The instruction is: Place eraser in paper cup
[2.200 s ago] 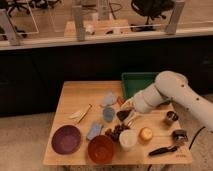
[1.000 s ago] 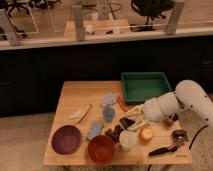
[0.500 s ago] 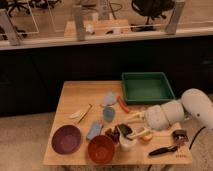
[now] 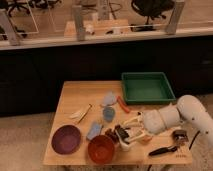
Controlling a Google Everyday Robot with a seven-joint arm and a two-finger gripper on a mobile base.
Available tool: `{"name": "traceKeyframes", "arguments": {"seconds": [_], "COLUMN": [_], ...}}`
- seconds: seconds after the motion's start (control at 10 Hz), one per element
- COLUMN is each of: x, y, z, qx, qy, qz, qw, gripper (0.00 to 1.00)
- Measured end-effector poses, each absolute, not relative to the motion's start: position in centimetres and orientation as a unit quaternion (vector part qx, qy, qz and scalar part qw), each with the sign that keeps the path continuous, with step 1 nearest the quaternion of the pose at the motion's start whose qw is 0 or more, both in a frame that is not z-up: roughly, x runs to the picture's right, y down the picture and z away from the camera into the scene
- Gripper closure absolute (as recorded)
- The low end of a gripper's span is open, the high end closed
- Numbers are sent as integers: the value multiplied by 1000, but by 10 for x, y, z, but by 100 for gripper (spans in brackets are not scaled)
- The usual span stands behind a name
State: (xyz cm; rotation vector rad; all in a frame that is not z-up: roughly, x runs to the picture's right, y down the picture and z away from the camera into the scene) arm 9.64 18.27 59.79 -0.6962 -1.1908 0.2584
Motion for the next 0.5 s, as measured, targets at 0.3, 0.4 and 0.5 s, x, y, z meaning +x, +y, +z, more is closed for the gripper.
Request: {"name": "traceKeyframes", "arguments": {"seconds": [0.3,0.4,0.5], "x": [101,102,103], "y": [185,186,188], "z": [611,615,621], "qx": [-323,-324,-327], "qy": [-550,-549,-549], "qz": [125,127,129], "qw": [760,760,758], "gripper": [82,82,82]}}
